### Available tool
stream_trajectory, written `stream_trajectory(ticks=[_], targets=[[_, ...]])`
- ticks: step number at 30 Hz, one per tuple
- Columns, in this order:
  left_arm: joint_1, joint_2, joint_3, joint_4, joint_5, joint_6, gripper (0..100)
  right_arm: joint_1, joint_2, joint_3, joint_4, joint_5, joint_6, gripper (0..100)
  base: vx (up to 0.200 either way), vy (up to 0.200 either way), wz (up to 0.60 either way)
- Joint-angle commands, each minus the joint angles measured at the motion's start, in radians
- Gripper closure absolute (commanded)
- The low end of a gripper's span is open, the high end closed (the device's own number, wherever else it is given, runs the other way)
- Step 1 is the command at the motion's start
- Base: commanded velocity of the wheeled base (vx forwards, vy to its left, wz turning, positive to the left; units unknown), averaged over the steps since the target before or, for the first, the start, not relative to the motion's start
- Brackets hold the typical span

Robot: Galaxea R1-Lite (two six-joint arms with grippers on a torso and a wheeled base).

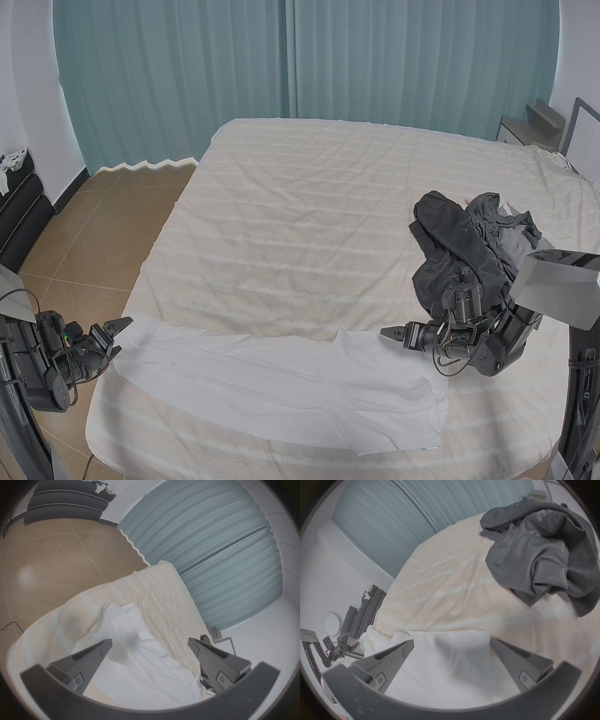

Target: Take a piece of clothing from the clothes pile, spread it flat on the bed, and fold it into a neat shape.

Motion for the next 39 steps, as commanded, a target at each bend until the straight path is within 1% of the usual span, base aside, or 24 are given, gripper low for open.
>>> stream_trajectory(ticks=[1,6,10,11,15,21,28,34,37,39], targets=[[0.000,0.017,0.003,-0.018,0.001,0.010,0,0.005,0.003,-0.032,0.042,-0.009,-0.004,0,0.000,0.000,0.00],[-0.002,0.031,0.019,-0.018,0.003,0.073,0,0.039,0.026,-0.074,0.080,-0.016,-0.007,0,0.000,0.000,0.00],[-0.003,0.034,0.022,-0.018,0.003,0.081,0,0.071,0.041,-0.104,0.108,-0.041,-0.017,0,0.000,0.000,0.00],[-0.003,0.034,0.023,-0.018,0.003,0.081,0,0.077,0.043,-0.108,0.114,-0.042,-0.017,100,0.000,0.000,0.00],[-0.003,0.034,0.023,-0.018,0.003,0.082,0,0.093,0.044,-0.120,0.144,-0.044,-0.024,100,0.000,0.000,0.00],[-0.003,0.034,0.023,-0.018,0.003,0.082,0,0.091,0.038,-0.108,0.140,-0.044,-0.034,100,0.000,0.000,0.00],[-0.003,0.036,0.023,-0.018,0.003,0.084,0,0.093,-0.020,-0.089,0.134,-0.042,-0.034,100,0.000,0.000,0.00],[-0.003,0.036,0.022,-0.018,0.003,0.084,0,0.105,-0.104,-0.034,0.132,-0.036,-0.034,100,0.000,0.000,0.00],[-0.003,0.036,0.022,-0.018,0.003,0.084,0,0.108,-0.141,0.003,0.109,-0.032,-0.034,100,0.000,0.000,0.00],[-0.003,0.036,0.023,-0.018,0.004,0.086,0,0.116,-0.181,0.073,0.037,-0.019,-0.032,100,0.000,0.000,0.00]])
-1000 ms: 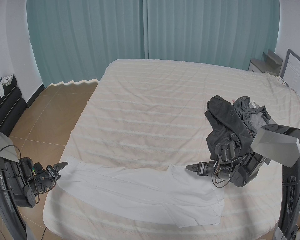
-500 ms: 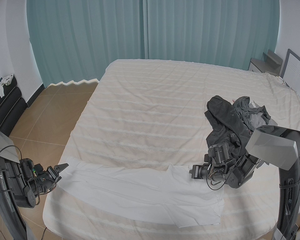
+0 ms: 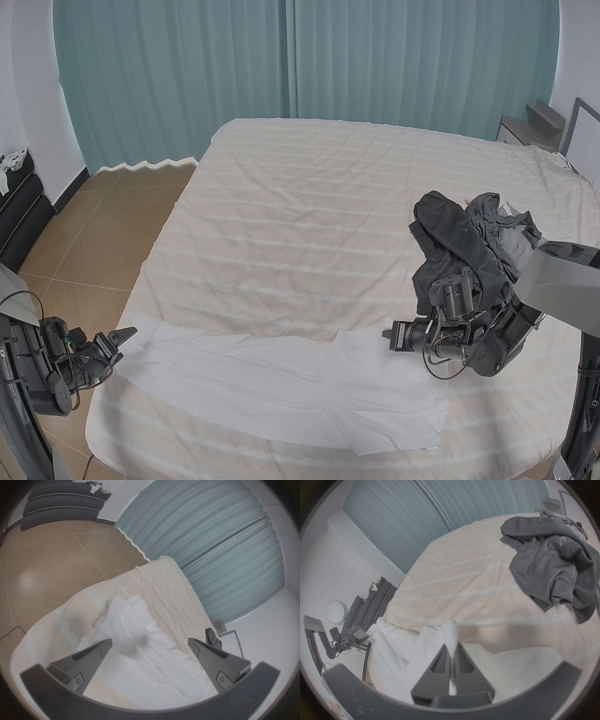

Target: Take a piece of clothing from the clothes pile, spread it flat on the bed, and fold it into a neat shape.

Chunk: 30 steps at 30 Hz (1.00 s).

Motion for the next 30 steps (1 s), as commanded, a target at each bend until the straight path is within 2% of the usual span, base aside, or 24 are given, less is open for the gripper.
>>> stream_trajectory(ticks=[1,4,13,30], targets=[[0.000,0.002,0.001,-0.018,0.001,0.001,0,0.012,-0.094,0.097,-0.078,0.018,0.002,100,0.000,0.000,0.00],[0.000,0.002,0.001,-0.018,0.001,0.001,0,0.012,-0.119,0.143,-0.127,0.024,0.001,100,0.000,0.000,0.00],[0.000,0.002,0.003,-0.018,0.003,0.001,0,0.014,-0.213,0.217,-0.130,0.047,-0.001,100,0.000,0.000,0.00],[0.000,0.002,0.003,-0.018,0.004,0.001,0,-0.005,-0.177,0.222,-0.114,0.044,0.001,100,0.000,0.000,0.00]])
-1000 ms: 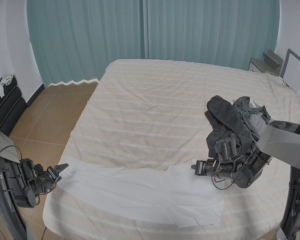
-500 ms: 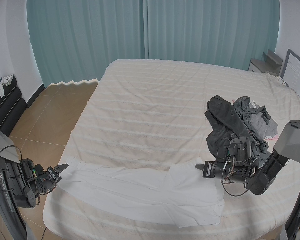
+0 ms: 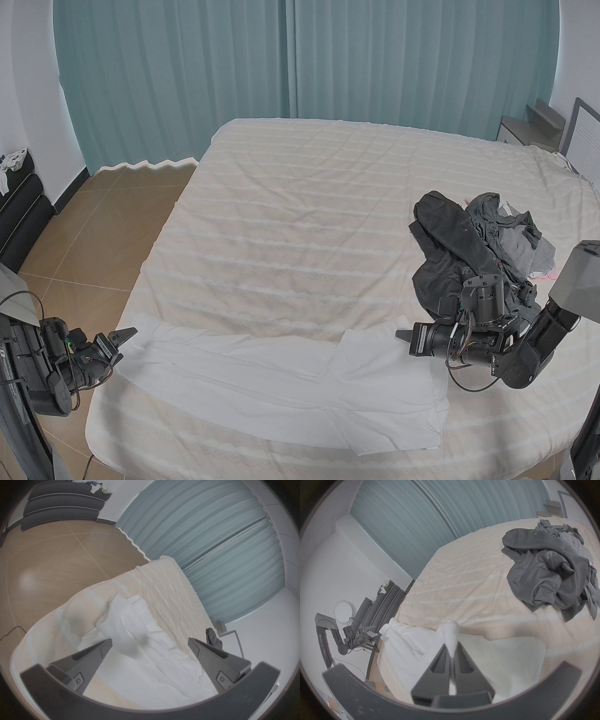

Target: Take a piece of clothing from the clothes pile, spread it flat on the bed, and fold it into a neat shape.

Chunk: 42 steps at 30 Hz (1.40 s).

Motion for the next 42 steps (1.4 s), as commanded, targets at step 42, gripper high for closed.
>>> stream_trajectory(ticks=[42], targets=[[0.001,0.002,0.000,-0.018,0.001,0.000,0,0.044,0.036,0.047,0.005,-0.035,-0.009,100,0.000,0.000,0.00]])
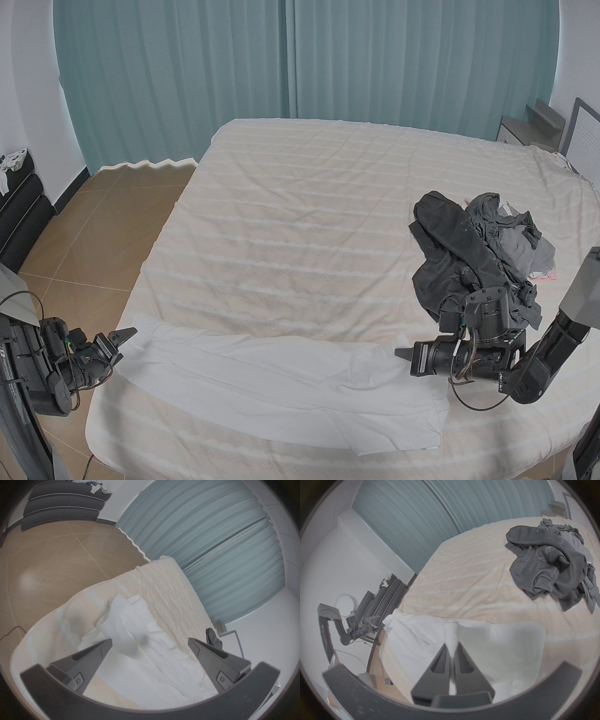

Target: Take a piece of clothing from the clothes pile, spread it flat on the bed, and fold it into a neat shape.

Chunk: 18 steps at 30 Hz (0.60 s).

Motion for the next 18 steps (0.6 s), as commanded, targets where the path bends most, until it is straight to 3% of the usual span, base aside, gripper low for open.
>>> stream_trajectory(ticks=[1,9,15,18], targets=[[0.000,0.002,0.000,-0.018,0.000,0.000,0,-0.018,0.127,-0.079,0.005,-0.035,-0.008,100,0.000,0.000,0.00],[0.000,0.002,0.000,-0.018,0.000,0.000,0,-0.039,0.206,-0.174,0.113,-0.096,-0.026,100,0.000,0.000,0.00],[0.000,0.002,-0.002,-0.018,0.000,0.000,0,-0.053,0.248,-0.203,0.117,-0.167,-0.044,100,0.000,0.000,0.00],[0.000,0.002,0.000,-0.018,0.000,0.000,0,-0.053,0.252,-0.205,0.117,-0.170,-0.043,100,0.000,0.000,0.00]])
